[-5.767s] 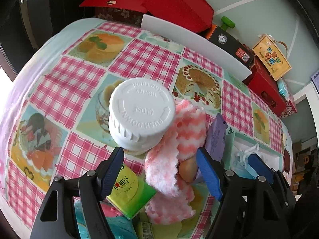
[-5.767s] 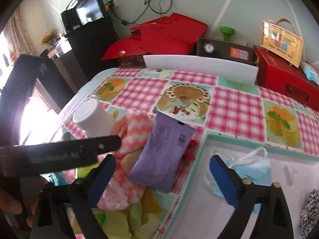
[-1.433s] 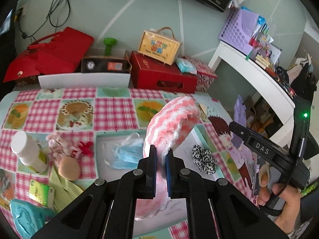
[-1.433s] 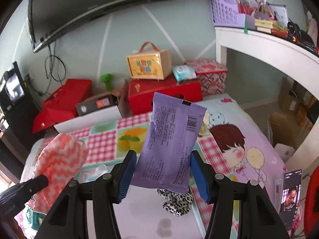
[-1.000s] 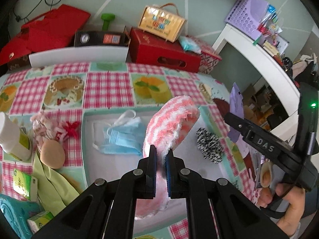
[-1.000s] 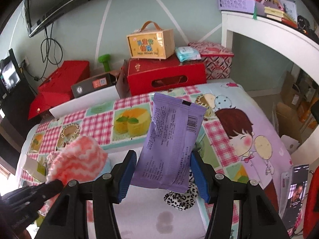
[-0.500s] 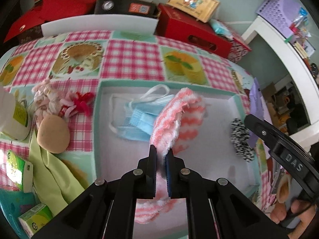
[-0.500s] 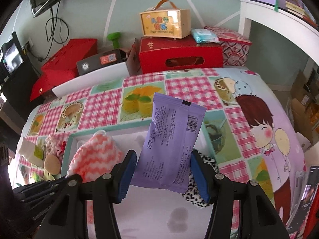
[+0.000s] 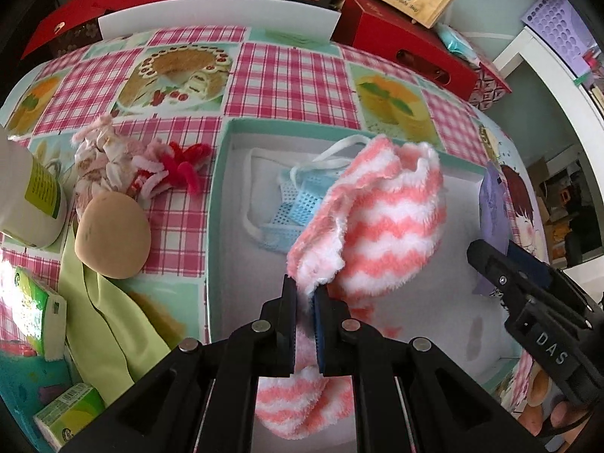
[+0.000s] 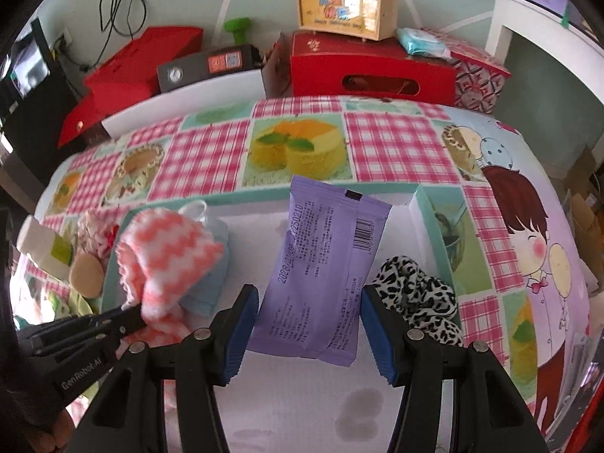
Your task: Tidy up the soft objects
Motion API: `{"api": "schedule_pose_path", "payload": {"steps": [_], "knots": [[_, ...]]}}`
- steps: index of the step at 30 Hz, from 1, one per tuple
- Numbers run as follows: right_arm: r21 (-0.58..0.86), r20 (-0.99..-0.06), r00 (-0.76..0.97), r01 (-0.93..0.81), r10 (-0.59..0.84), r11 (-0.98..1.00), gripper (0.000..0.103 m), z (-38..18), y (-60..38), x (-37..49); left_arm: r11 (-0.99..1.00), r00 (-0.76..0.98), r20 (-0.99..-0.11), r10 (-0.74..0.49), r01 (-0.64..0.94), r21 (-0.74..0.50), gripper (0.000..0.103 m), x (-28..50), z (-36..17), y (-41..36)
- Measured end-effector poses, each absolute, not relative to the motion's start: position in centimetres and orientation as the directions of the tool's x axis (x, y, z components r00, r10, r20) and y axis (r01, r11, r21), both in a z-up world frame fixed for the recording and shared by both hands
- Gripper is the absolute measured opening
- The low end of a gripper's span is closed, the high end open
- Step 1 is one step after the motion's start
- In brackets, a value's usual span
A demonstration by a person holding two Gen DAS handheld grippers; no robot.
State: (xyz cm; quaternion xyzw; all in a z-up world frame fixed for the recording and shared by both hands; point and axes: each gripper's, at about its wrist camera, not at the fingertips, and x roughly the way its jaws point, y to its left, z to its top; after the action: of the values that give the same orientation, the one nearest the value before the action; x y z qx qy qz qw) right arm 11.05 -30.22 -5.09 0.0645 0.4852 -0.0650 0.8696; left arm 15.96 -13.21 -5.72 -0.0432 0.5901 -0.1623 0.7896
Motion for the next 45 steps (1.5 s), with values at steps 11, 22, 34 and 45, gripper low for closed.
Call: {"api": "schedule_pose_path", "payload": {"steps": [11, 22, 34, 45], "knots": [[0.01, -0.873, 0.483, 0.161, -0.07, 0.987, 0.06, -5.9, -29.8, 11.5, 0.952, 0.238, -0.929, -0.282, 0.189, -0.241, 0.01, 16.1, -6.5, -13.1], [0.009, -0.84, 0.536, 0.166, -0.082, 0.986, 0.064, -3.8, -29.7, 10.7, 0.947, 0.314, -0.9, -0.301, 0.212, -0.242, 0.011, 15.4, -2.7, -11.9], [0.001, -0.833, 0.546, 0.161, -0.088, 0.987, 0.064, -3.2, -29.5, 10.7, 0.955, 0.35, -0.893, -0.283, 0.187, -0.229, 0.024, 16.0, -1.3, -11.0], [-0.016, -0.833, 0.543, 0.171, -0.107, 0.985, 0.077, -3.4, -29.5, 10.8, 0.966, 0.372, -0.894, -0.248, 0.162, -0.201, 0.076, 16.0, -1.6, -10.7]]}}
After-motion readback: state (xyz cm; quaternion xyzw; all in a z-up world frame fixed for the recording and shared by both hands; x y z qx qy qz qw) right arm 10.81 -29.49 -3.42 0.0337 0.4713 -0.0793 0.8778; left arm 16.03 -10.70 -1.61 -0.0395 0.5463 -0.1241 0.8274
